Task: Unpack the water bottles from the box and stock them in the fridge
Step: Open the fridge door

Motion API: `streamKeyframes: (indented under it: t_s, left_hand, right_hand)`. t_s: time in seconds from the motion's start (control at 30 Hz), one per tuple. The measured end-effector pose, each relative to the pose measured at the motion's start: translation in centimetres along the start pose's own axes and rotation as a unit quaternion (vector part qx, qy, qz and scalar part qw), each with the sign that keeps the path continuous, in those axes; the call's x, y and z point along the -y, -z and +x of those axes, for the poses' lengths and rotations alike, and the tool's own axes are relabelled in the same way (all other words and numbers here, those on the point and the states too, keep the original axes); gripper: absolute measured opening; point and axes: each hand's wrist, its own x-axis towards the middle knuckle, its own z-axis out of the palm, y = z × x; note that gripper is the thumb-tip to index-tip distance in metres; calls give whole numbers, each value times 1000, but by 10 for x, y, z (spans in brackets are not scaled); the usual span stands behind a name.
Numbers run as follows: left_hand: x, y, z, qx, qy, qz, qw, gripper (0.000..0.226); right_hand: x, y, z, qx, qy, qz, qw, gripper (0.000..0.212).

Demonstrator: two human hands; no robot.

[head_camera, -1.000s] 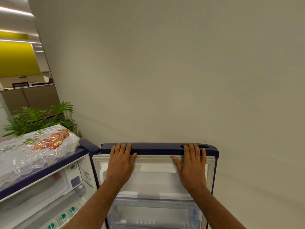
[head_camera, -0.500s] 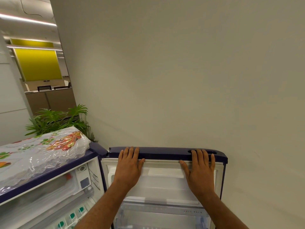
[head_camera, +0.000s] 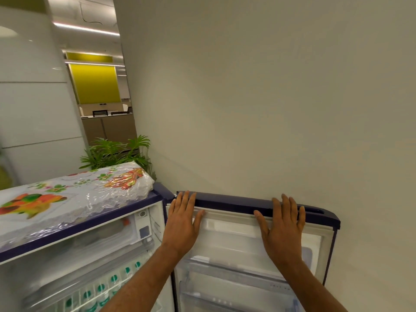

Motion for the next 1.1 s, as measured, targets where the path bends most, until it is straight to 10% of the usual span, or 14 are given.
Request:
streamKeyframes:
  t_s: [1.1]
  left_hand:
    - [217, 206, -253, -169, 212, 136, 953, 70]
  right_hand:
    - [310, 16, -130, 75, 175, 199, 961, 67]
